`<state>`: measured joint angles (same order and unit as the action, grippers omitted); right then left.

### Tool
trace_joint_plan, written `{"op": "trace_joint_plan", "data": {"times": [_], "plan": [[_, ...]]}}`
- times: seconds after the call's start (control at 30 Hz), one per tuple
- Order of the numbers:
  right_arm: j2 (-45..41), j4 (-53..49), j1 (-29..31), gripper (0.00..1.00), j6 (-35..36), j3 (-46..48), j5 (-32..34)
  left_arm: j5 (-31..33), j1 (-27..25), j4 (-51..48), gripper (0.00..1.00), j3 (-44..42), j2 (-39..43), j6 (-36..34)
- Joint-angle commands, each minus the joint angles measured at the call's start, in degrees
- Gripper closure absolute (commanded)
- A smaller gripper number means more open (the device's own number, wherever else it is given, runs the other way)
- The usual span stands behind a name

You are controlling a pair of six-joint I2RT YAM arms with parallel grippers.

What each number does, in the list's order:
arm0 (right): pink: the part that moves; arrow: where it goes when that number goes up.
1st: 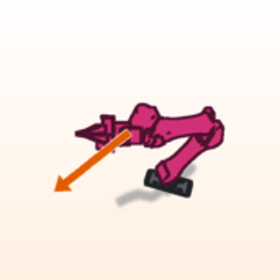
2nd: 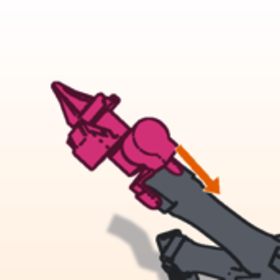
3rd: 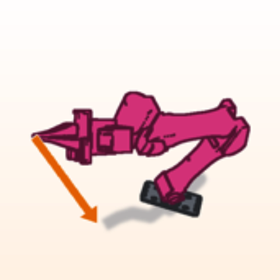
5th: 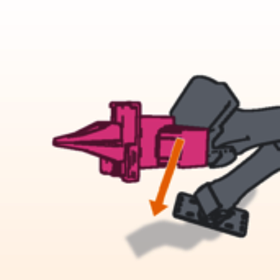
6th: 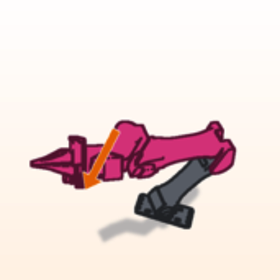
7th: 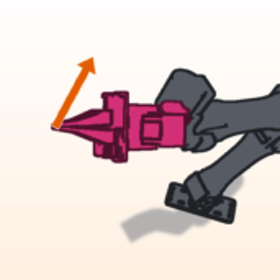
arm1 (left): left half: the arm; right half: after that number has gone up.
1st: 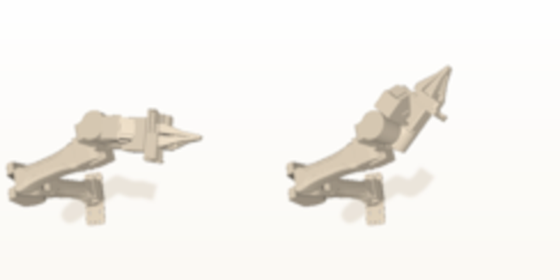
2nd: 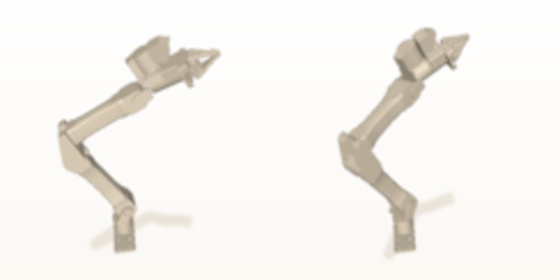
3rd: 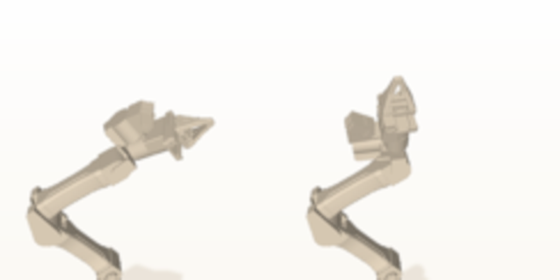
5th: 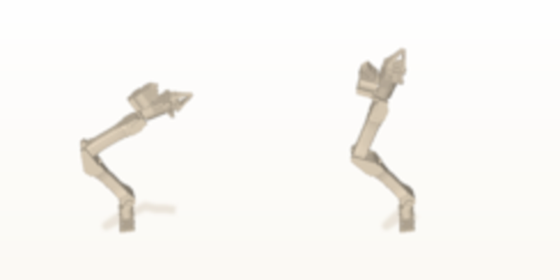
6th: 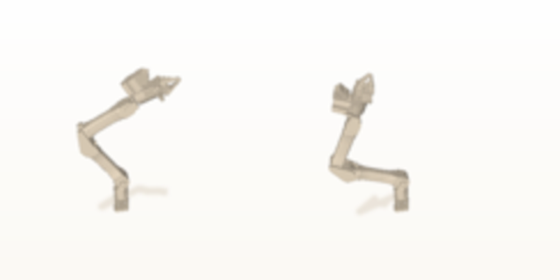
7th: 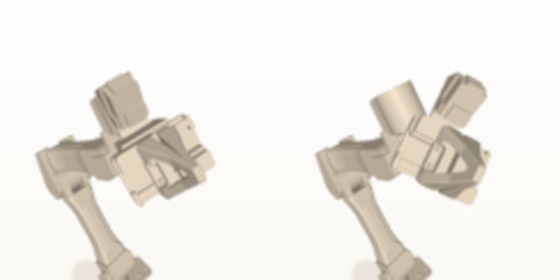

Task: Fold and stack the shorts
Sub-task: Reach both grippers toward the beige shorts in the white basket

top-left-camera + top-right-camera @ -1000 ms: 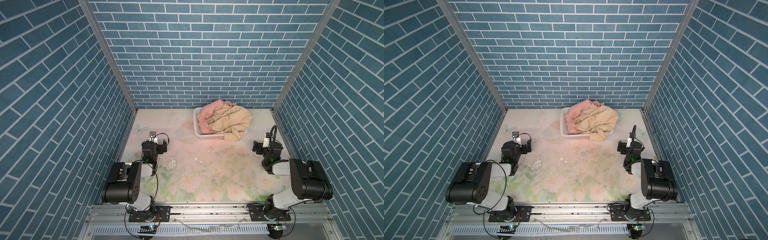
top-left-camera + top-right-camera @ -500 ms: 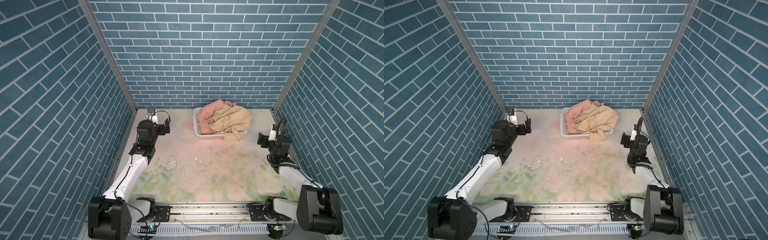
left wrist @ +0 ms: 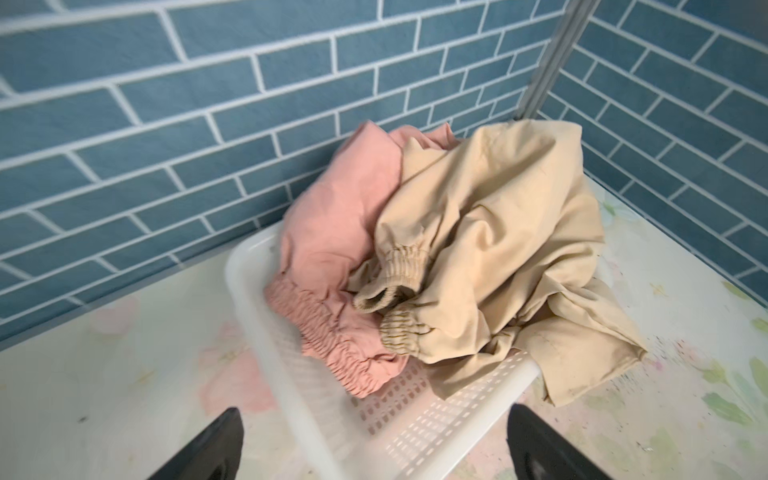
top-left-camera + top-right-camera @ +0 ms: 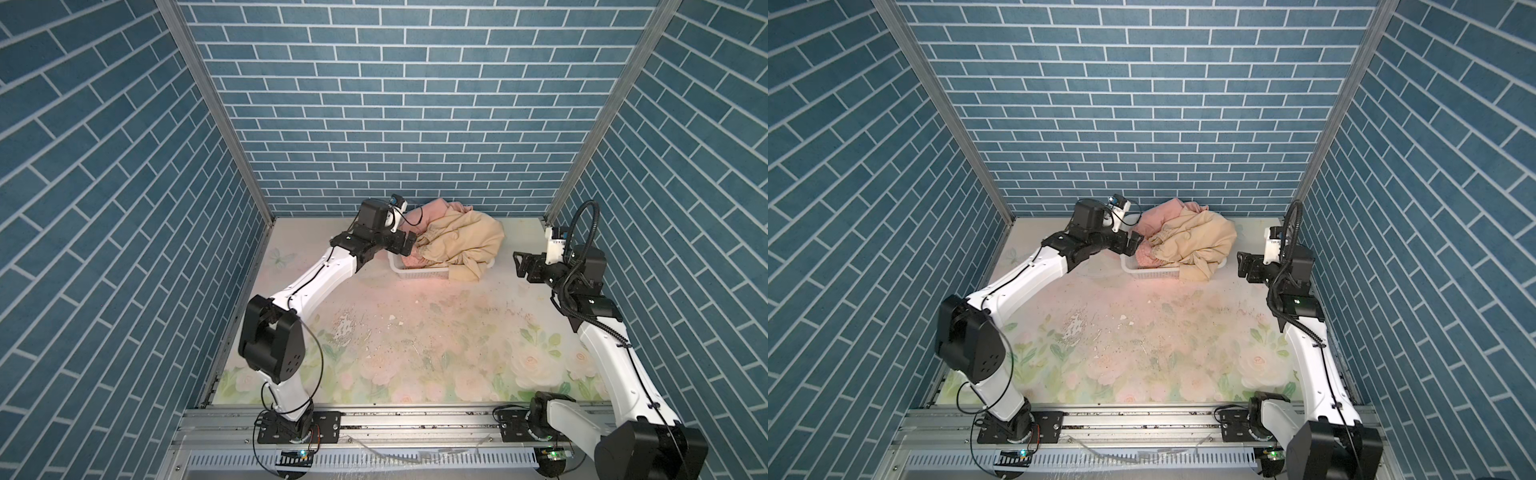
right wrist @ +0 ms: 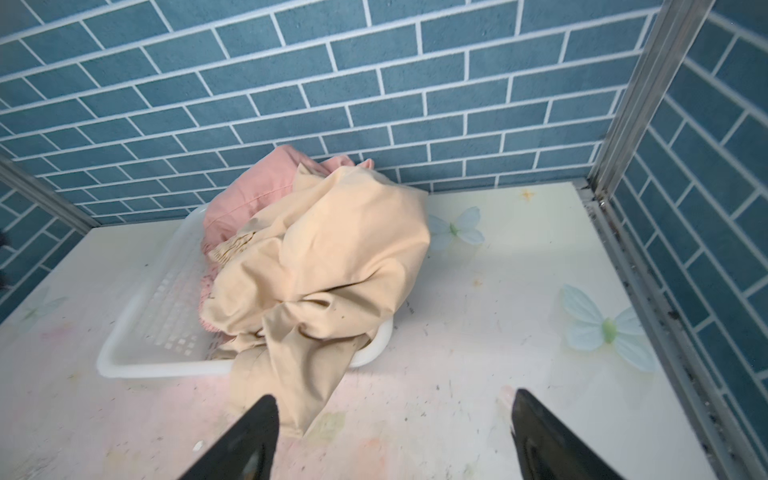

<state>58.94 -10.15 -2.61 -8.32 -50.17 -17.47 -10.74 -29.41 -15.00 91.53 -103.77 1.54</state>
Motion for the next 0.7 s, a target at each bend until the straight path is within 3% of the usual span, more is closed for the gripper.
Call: {"op": "trace_joint_plan", "data": {"times": [0.0,0.13,0.23,0.33,0.67], "plan": [[-2.3,-3.3,0.9,0.13,-3.7,0.1,-4.6,-4.7,-2.6,-4.4,0.0,8.2,-6.3,0.6],[4.1,-5.1,6.3,0.13,-1.4,-4.5,-1.8,-3.0,-2.3,-2.4,0.0,5.7,-6.1,4.7],[11.1,-6.7,11.3,0.14,1.0,-9.1,3.9,3.5,-2.2,-5.6,0.0,3.0,-1.6,3.5],[18.1,-5.4,14.7,0.14,2.7,-12.8,6.3,10.3,-1.6,-7.2,0.0,-2.7,5.9,3.1],[41.3,-1.4,18.6,0.15,3.4,-27.9,13.4,15.6,1.3,-15.1,0.0,-17.9,28.7,5.7]]}}
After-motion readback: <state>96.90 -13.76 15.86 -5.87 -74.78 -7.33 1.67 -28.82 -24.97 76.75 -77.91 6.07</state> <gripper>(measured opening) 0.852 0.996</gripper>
